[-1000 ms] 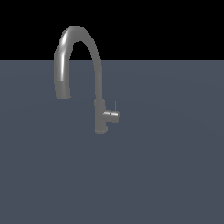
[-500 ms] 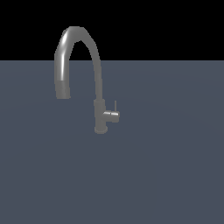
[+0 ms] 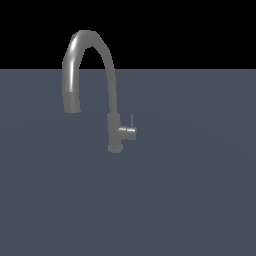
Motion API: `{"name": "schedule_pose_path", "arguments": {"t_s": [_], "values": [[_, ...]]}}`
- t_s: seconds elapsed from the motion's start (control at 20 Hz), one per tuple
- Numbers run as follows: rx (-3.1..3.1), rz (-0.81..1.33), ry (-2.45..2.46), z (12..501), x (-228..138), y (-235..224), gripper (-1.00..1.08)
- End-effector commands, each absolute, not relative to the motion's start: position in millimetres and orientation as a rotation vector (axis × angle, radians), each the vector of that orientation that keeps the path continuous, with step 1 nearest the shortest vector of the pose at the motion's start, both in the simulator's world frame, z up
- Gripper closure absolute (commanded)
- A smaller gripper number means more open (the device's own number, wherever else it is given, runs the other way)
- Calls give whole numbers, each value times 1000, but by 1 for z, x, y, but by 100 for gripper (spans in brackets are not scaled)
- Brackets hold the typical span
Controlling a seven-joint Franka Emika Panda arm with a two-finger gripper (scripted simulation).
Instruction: Turn on the faucet by rotating a designated handle.
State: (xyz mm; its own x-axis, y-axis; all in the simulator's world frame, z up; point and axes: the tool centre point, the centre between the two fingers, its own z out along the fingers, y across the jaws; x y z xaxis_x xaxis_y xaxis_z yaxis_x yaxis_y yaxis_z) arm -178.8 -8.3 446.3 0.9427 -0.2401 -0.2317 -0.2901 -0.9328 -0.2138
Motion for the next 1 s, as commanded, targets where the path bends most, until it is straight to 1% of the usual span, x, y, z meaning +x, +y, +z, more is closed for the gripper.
{"name": "schedule_pose_path", "arguments": {"t_s": [0.0, 0.5, 0.95], "values": [[-2793, 342, 456, 439, -164, -10, 108], [-2527, 519, 682, 401, -109, -18, 108], [-2245, 666, 867, 356, -64, -28, 108]]}}
